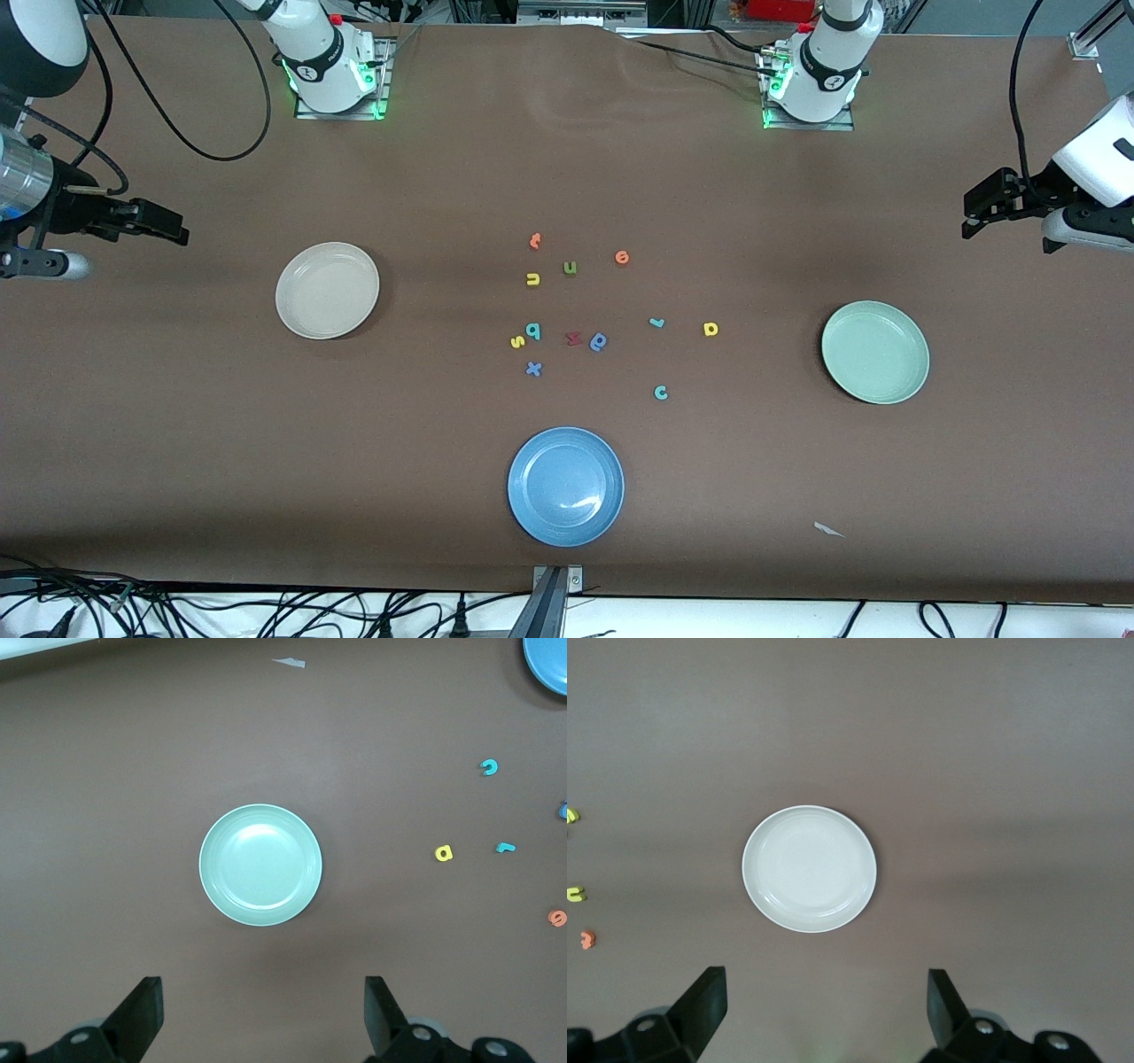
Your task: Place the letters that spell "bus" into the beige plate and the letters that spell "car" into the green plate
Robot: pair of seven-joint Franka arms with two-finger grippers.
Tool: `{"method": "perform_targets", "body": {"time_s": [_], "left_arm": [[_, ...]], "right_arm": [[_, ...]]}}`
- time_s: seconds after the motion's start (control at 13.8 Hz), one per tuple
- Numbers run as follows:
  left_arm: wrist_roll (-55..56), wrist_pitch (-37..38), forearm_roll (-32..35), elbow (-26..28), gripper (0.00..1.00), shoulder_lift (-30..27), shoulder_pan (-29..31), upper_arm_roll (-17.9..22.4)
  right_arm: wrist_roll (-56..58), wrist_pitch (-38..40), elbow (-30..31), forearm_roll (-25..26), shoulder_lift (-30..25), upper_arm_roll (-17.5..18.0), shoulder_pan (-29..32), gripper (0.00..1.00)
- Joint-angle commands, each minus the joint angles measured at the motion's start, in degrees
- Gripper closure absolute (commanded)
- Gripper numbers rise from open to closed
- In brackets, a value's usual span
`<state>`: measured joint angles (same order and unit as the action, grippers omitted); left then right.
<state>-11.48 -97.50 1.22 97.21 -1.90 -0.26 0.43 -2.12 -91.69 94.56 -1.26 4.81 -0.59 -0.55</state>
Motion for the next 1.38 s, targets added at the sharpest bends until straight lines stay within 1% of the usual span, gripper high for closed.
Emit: {"method": "perform_targets", "body": {"time_s": [0.0, 0.29, 0.44, 0.58, 0.73, 0.94, 1.02, 1.16, 1.23, 1.31], "left_arm": [[-1.35, 0.82, -0.69, -0.53, 0.0, -0.39, 0.26, 0.01], [0.93, 0.12, -0.69, -0.71, 0.0, 2.33, -0.09, -0.34], [2.51, -2.15, -0.78, -0.62, 0.0, 4.79, -1.05, -0.78], [5.14, -4.61, -1.39, -0.54, 0.0, 8.04, -1.67, -2.97], [8.13, -7.68, -1.57, -0.1, 0.0, 11.55, -1.93, -5.6], [15.67, -16.11, -1.57, 2.01, 0.0, 16.56, -1.93, -10.09], [18.14, -19.1, -1.57, 3.23, 0.0, 18.06, -1.93, -11.41], [22.97, -27.69, -1.05, 7.35, 0.0, 20.7, -2.2, -14.13], [25.26, -31.57, -0.78, 9.72, 0.0, 21.49, -3.07, -14.49], [26.93, -34.48, -0.69, 12.27, 0.0, 21.67, -4.21, -14.58]], "right_arm": [[-5.23, -1.38, 0.36, 0.99, 1.51, 0.42, -4.26, 0.0], [-20.77, -9.37, 1.94, 0.99, 6.6, 0.33, -13.48, 0.0], [-28.51, -13.14, 1.94, 1.08, 9.68, 0.33, -18.15, 0.01], [-37.12, -17.53, 1.85, 1.08, 13.36, 0.33, -22.19, 0.01], [-45.65, -22.98, 1.5, 1.08, 17.41, 0.33, -24.14, 0.01], [-56.55, -28.88, 0.45, 0.21, 23.29, 0.33, -27.13, 0.01], [-61.9, -30.64, 0.19, 0.03, 25.32, 0.33, -27.74, 0.01], [-72.98, -35.99, -0.08, 0.38, 29.27, 0.24, -31.16, 0.02], [-76.24, -38.02, -1.47, 0.38, 31.55, 0.33, -31.61, 0.11], [-78.19, -38.65, -3.31, 0.12, 34.1, 0.33, -31.62, 0.16]]}}
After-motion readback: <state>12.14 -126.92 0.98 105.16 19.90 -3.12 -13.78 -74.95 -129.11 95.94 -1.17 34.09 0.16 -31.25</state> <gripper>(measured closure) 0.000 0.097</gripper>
